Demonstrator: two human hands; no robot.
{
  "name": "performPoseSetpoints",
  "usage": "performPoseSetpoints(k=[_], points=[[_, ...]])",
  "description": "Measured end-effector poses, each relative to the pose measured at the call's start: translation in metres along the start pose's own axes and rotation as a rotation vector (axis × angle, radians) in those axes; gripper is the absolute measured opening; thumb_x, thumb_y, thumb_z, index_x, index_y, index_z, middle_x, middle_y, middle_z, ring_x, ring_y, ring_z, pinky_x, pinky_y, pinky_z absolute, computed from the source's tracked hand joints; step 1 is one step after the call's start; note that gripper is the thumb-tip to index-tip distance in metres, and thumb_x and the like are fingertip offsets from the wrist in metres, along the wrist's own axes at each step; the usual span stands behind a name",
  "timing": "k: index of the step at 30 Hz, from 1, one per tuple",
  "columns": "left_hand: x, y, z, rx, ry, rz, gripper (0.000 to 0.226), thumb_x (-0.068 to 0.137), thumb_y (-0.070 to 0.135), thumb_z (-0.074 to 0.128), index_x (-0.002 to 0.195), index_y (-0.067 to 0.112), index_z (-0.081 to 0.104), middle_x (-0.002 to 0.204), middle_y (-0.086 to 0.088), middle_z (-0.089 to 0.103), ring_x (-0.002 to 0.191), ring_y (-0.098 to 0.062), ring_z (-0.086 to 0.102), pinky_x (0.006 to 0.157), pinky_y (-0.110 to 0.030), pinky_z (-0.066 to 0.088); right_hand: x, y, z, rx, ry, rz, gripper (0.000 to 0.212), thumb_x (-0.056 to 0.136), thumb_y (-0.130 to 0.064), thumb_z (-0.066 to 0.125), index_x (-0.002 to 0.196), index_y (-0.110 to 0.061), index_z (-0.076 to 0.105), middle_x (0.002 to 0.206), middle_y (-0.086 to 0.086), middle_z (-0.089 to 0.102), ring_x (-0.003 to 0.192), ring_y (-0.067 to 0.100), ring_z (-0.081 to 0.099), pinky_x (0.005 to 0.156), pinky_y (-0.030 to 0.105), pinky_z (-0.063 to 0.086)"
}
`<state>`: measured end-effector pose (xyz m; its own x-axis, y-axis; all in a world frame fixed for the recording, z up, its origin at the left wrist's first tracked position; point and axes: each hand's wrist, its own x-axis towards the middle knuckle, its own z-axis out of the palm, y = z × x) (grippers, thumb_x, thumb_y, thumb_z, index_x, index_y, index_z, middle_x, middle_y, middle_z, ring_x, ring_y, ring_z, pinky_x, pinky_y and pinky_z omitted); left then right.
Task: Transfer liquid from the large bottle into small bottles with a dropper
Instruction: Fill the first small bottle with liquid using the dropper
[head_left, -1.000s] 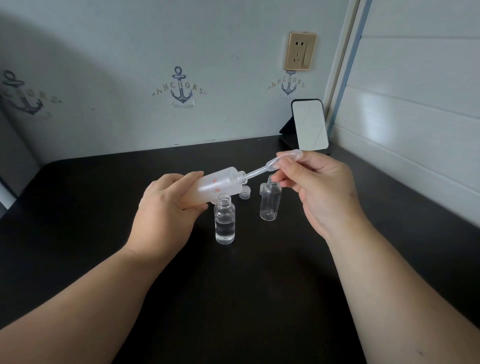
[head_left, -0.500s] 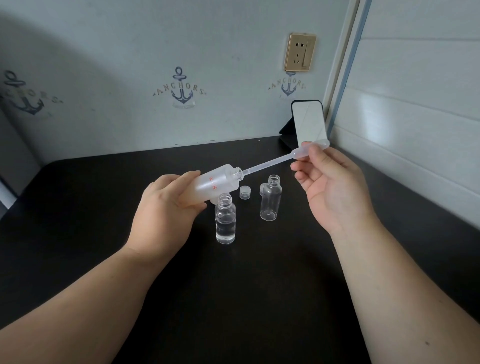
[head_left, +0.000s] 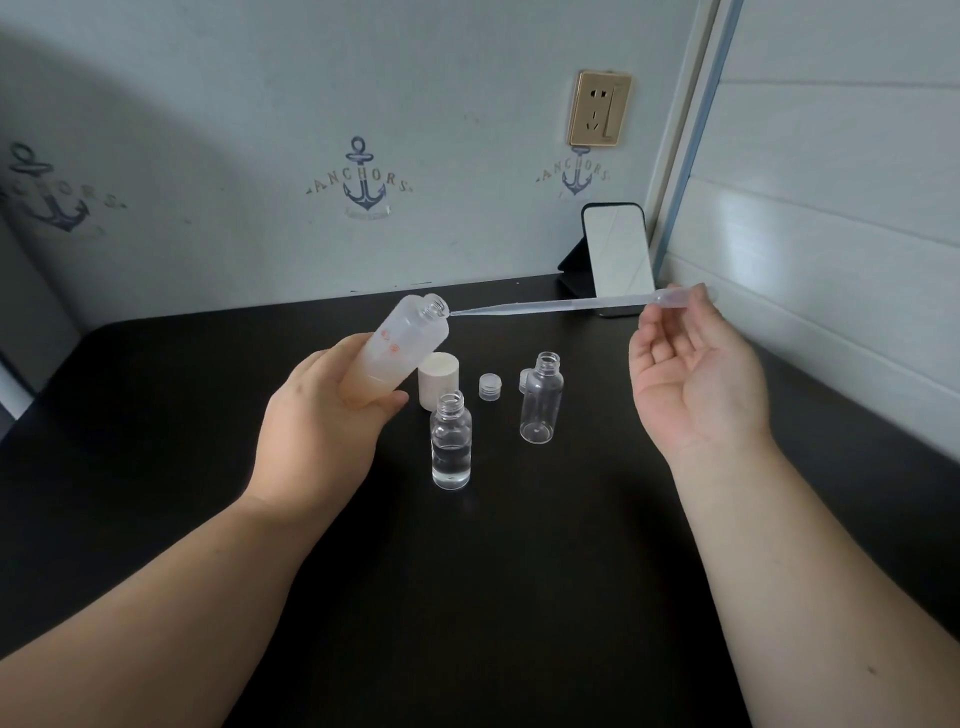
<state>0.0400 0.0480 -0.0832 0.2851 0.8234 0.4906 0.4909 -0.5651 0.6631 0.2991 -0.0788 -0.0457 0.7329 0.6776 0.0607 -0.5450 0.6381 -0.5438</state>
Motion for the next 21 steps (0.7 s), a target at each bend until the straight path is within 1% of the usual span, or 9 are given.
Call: performPoseSetpoints(k=[3, 6, 8, 10, 11, 13, 15, 17, 21], points=[[-0.0002, -0.0003, 0.0002, -0.056, 0.011, -0.041, 0.040, 0.084, 0.038, 0.077, 0.109, 0.056, 0.051, 0.095, 0.030, 0.059, 0.093, 0.009, 0.054, 0.070, -0.016, 0.038, -0.0005, 0.0006, -0.0001, 0.013, 0.005, 0.008, 0.013, 0.094, -0.016, 0.069, 0.093, -0.003, 0.070, 0.083, 0.003, 0.074, 0.074, 0.015, 0.070, 0.067, 0.023, 0.055], [-0.0010, 0.0000, 0.0013, -0.086, -0.003, -0.076, 0.048, 0.083, 0.043, 0.077, 0.102, 0.065, 0.039, 0.093, 0.033, 0.057, 0.087, 0.010, 0.055, 0.068, -0.017, 0.040, -0.0011, 0.0000, -0.0001, 0.007, 0.001, 0.020, 0.013, 0.094, -0.015, 0.069, 0.091, -0.003, 0.070, 0.081, 0.003, 0.073, 0.071, 0.015, 0.069, 0.065, 0.023, 0.054], [-0.0012, -0.0011, 0.0021, -0.106, -0.009, -0.110, 0.045, 0.083, 0.046, 0.076, 0.111, 0.060, 0.043, 0.094, 0.033, 0.055, 0.084, 0.013, 0.056, 0.067, -0.014, 0.038, -0.0020, 0.0001, 0.0007, -0.015, -0.008, 0.028, 0.013, 0.093, -0.016, 0.069, 0.089, -0.003, 0.070, 0.080, 0.003, 0.072, 0.069, 0.014, 0.067, 0.065, 0.023, 0.053], [-0.0013, -0.0024, 0.0032, -0.120, -0.014, -0.132, 0.048, 0.084, 0.046, 0.076, 0.123, 0.048, 0.048, 0.095, 0.031, 0.055, 0.083, 0.022, 0.055, 0.064, -0.012, 0.037, -0.0028, 0.0005, 0.0013, -0.044, -0.013, 0.034, 0.014, 0.093, -0.016, 0.068, 0.086, -0.004, 0.070, 0.079, 0.002, 0.070, 0.067, 0.014, 0.065, 0.063, 0.022, 0.052], [-0.0014, -0.0034, 0.0041, -0.122, -0.014, -0.132, 0.047, 0.084, 0.045, 0.076, 0.123, 0.046, 0.049, 0.094, 0.030, 0.055, 0.082, 0.028, 0.052, 0.063, -0.012, 0.037, -0.0031, 0.0008, 0.0018, -0.055, -0.016, 0.038, 0.015, 0.094, -0.016, 0.068, 0.084, -0.005, 0.070, 0.078, 0.002, 0.070, 0.065, 0.014, 0.064, 0.062, 0.022, 0.051], [-0.0009, -0.0038, 0.0053, -0.129, -0.010, -0.136, 0.043, 0.085, 0.044, 0.077, 0.116, 0.047, 0.048, 0.091, 0.028, 0.058, 0.080, 0.030, 0.051, 0.062, -0.012, 0.038, -0.0036, 0.0017, 0.0029, -0.070, -0.015, 0.044, 0.018, 0.094, -0.015, 0.067, 0.080, -0.006, 0.071, 0.076, 0.002, 0.069, 0.063, 0.014, 0.062, 0.060, 0.022, 0.050], [0.0008, -0.0047, 0.0057, -0.130, -0.007, -0.153, 0.044, 0.084, 0.046, 0.077, 0.119, 0.044, 0.050, 0.094, 0.027, 0.059, 0.082, 0.023, 0.056, 0.062, -0.011, 0.038, -0.0039, 0.0023, 0.0037, -0.080, -0.016, 0.044, 0.019, 0.094, -0.015, 0.067, 0.079, -0.006, 0.071, 0.075, 0.002, 0.068, 0.062, 0.013, 0.061, 0.059, 0.021, 0.049], [0.0023, -0.0064, 0.0061, -0.123, -0.006, -0.170, 0.053, 0.084, 0.048, 0.076, 0.129, 0.035, 0.051, 0.100, 0.026, 0.057, 0.082, 0.008, 0.059, 0.065, -0.012, 0.038, -0.0037, 0.0026, 0.0047, -0.085, -0.021, 0.046, 0.019, 0.094, -0.014, 0.067, 0.079, -0.005, 0.072, 0.075, 0.002, 0.068, 0.061, 0.013, 0.061, 0.058, 0.021, 0.049], [0.0036, -0.0093, 0.0066, -0.138, -0.006, -0.178, 0.060, 0.082, 0.050, 0.077, 0.132, 0.029, 0.051, 0.095, 0.029, 0.053, 0.085, 0.008, 0.053, 0.066, -0.014, 0.038, -0.0026, 0.0028, 0.0047, -0.114, -0.040, 0.040, 0.025, 0.095, -0.014, 0.066, 0.072, -0.007, 0.074, 0.075, 0.001, 0.070, 0.060, 0.012, 0.062, 0.058, 0.020, 0.048]])
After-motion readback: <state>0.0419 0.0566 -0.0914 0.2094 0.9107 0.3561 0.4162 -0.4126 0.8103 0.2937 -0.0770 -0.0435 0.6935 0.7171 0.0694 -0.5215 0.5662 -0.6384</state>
